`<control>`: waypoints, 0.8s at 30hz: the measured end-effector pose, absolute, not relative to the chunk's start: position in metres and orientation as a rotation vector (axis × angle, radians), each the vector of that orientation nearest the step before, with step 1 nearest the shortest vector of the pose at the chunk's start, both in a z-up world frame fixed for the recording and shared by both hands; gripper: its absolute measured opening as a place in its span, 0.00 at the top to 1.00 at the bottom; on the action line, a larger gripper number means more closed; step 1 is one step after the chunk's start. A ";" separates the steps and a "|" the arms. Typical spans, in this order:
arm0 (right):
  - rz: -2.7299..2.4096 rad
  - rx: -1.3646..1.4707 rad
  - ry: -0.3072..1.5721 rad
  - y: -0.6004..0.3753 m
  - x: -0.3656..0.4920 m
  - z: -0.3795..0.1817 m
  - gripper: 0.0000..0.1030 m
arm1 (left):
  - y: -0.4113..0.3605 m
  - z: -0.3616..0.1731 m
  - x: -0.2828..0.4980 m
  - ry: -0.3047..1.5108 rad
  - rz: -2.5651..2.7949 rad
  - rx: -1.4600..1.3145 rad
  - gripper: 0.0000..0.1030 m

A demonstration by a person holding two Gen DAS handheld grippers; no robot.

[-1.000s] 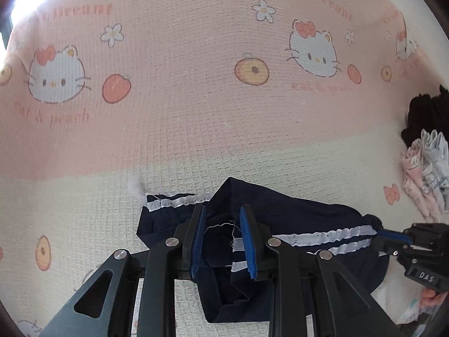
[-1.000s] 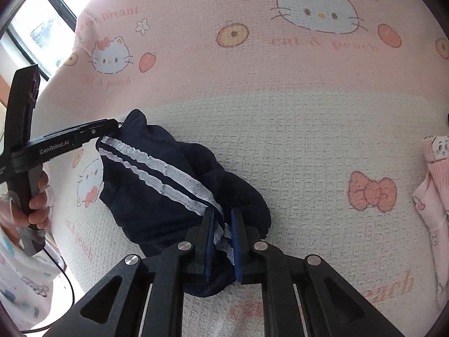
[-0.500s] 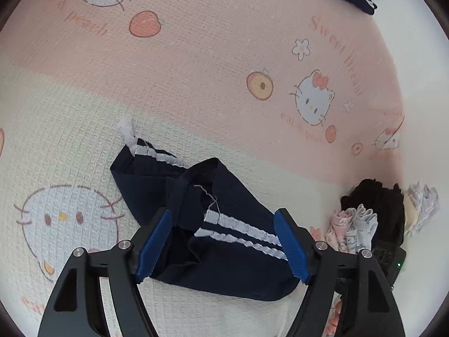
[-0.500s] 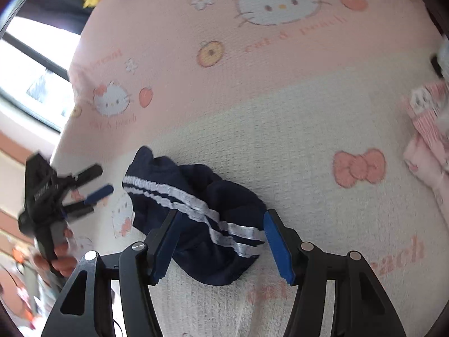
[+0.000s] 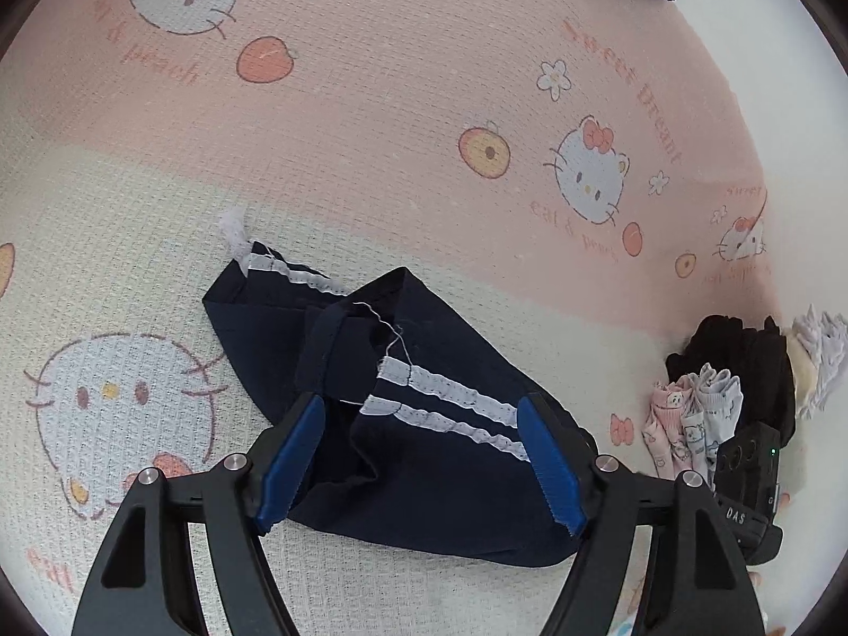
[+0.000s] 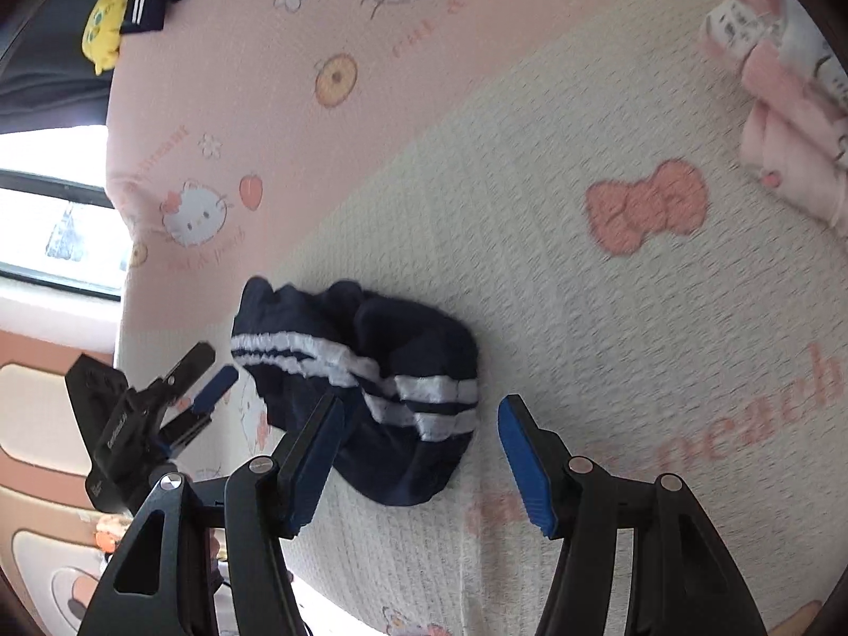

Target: Fold clothes

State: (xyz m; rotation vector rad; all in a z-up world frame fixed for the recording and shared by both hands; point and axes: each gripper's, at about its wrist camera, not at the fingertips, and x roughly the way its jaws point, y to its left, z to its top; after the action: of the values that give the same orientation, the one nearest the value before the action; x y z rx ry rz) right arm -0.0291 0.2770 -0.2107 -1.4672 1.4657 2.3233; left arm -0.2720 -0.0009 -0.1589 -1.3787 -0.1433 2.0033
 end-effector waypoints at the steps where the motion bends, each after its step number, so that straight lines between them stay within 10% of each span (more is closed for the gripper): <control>1: 2.322 -1.481 1.455 0.274 -0.030 -0.213 0.42 | 0.001 -0.159 -0.271 -0.124 2.010 -1.372 0.28; 16: 2.380 -1.427 1.368 0.258 -0.043 -0.226 0.42 | 0.028 -0.165 -0.255 0.172 2.017 -1.295 0.30; 24: 2.476 -1.463 1.076 0.241 -0.049 -0.217 0.56 | 0.040 -0.173 -0.256 0.279 2.062 -1.318 0.69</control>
State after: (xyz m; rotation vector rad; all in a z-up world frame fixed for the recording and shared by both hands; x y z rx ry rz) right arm -0.0493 0.2415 -0.2167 -1.4628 1.0765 2.4764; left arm -0.2555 0.0400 -0.1728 -1.3183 0.2786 2.0623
